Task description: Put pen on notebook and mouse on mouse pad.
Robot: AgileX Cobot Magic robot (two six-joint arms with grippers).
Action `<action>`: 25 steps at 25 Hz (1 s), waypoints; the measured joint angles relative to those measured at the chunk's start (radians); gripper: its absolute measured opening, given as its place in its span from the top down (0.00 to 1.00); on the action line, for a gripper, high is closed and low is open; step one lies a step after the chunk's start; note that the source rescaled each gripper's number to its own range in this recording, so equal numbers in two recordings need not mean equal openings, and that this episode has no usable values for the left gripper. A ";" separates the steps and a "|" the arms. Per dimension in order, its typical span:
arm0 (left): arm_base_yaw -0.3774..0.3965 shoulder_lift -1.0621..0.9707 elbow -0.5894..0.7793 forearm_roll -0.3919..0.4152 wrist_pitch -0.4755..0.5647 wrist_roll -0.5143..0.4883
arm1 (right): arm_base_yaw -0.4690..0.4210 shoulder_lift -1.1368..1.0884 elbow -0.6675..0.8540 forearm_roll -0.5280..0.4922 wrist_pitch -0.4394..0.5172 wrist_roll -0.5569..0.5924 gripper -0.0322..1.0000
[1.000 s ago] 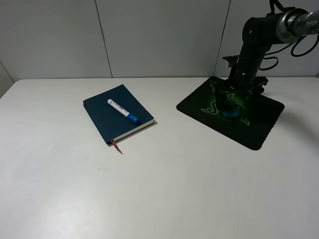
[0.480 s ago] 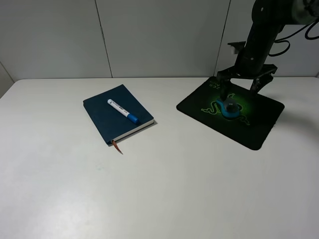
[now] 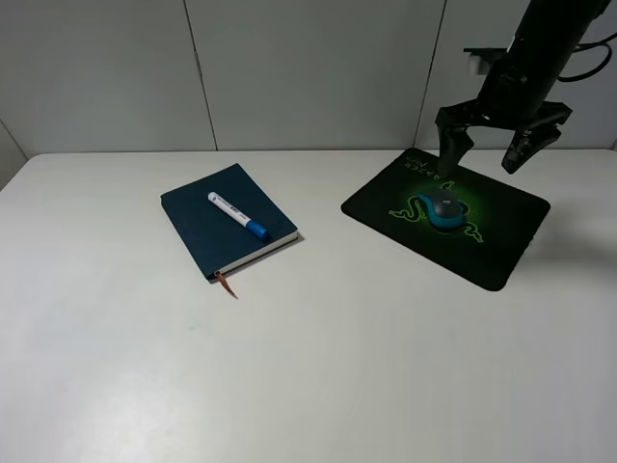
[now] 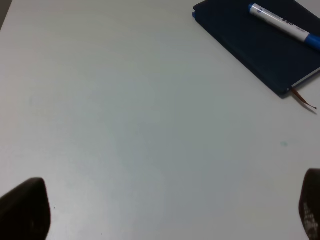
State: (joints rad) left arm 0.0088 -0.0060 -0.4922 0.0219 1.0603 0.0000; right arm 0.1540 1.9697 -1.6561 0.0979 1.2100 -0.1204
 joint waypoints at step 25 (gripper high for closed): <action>0.000 0.000 0.000 0.000 0.000 0.000 | 0.000 -1.010 0.817 0.015 0.003 0.037 0.00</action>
State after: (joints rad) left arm 0.0088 -0.0060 -0.4922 0.0219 1.0603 0.0000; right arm 0.1540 0.9593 -0.8396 0.1129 1.2129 -0.0836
